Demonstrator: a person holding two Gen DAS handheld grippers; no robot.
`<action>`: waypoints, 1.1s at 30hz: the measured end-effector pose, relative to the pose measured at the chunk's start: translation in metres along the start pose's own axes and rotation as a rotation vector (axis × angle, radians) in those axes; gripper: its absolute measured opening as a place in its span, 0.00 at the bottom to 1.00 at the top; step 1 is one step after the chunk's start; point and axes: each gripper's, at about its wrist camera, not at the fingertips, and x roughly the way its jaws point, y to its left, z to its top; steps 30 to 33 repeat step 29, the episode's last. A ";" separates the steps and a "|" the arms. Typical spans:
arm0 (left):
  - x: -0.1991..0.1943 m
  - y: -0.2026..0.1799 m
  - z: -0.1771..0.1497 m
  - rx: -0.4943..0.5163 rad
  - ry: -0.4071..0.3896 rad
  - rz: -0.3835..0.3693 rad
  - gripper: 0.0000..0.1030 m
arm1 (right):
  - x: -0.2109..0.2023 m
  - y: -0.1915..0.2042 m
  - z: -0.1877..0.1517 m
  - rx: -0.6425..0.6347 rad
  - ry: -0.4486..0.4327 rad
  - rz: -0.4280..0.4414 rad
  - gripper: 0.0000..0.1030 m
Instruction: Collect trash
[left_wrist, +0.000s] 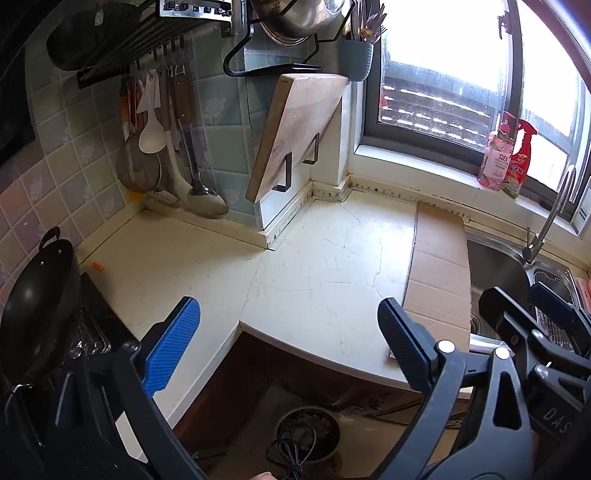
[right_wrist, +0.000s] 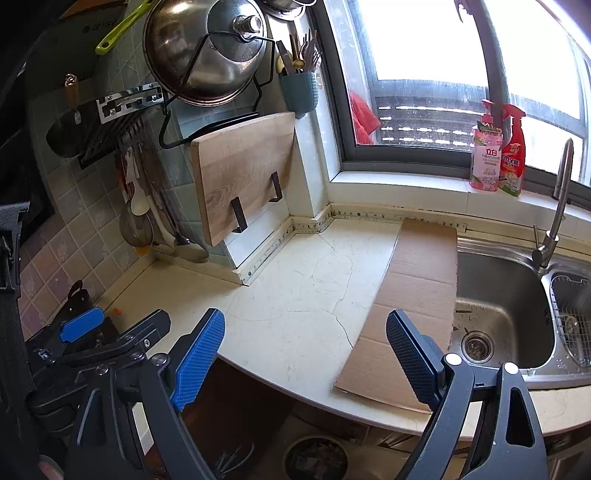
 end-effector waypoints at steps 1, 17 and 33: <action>0.000 0.001 0.000 0.001 0.000 0.000 0.93 | -0.001 0.000 0.000 0.000 -0.001 0.000 0.88; -0.007 0.005 0.001 -0.003 -0.022 0.010 0.93 | -0.007 0.001 0.002 -0.013 -0.022 0.012 0.88; -0.007 0.004 0.001 -0.004 -0.023 0.013 0.92 | -0.007 0.000 0.002 -0.013 -0.022 0.014 0.88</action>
